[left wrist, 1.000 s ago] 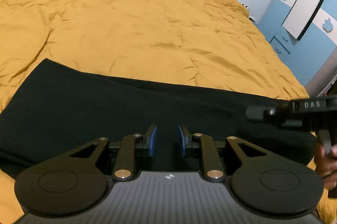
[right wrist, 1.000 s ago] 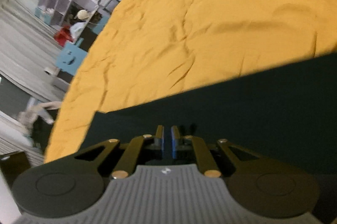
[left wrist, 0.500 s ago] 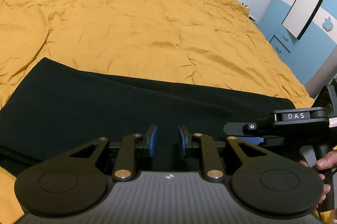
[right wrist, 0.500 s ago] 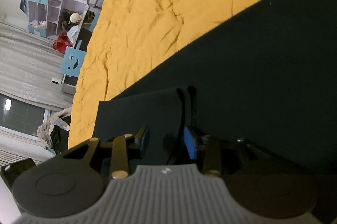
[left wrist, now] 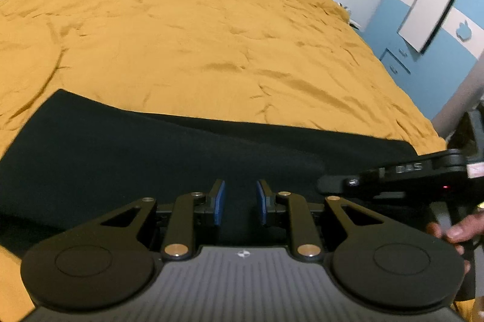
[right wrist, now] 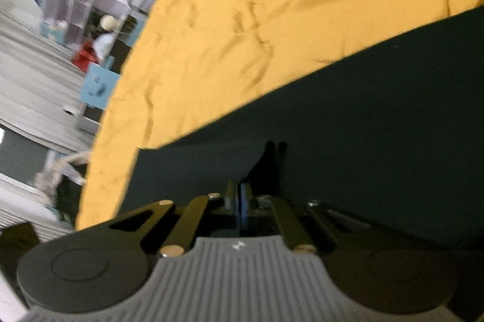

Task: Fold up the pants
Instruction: 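Grasp the folded edge with the right gripper while the left gripper hovers nearby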

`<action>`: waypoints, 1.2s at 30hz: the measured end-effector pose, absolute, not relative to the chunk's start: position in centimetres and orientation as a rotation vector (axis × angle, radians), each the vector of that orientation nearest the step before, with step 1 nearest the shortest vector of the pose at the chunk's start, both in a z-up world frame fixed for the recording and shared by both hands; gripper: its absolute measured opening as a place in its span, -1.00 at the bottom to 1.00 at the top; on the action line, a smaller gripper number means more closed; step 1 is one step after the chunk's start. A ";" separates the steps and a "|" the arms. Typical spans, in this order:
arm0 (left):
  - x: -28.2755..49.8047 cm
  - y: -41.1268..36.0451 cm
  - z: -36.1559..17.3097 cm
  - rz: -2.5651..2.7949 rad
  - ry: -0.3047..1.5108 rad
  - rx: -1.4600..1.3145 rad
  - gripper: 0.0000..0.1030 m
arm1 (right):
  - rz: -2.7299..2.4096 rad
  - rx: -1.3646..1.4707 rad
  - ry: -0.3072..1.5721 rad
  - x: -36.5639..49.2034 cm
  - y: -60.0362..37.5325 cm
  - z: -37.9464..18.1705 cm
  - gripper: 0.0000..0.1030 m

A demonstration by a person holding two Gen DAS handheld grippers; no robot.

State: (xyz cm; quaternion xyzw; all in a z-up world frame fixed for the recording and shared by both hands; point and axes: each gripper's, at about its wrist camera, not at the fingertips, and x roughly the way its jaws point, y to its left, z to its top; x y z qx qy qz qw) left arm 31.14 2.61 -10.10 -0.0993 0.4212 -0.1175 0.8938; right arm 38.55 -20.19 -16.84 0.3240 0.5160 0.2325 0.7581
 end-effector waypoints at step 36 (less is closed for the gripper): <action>30.8 7.5 -3.5 -0.075 0.726 -0.204 -0.53 | 0.574 0.525 0.966 41.6 -29.9 1.8 -1.00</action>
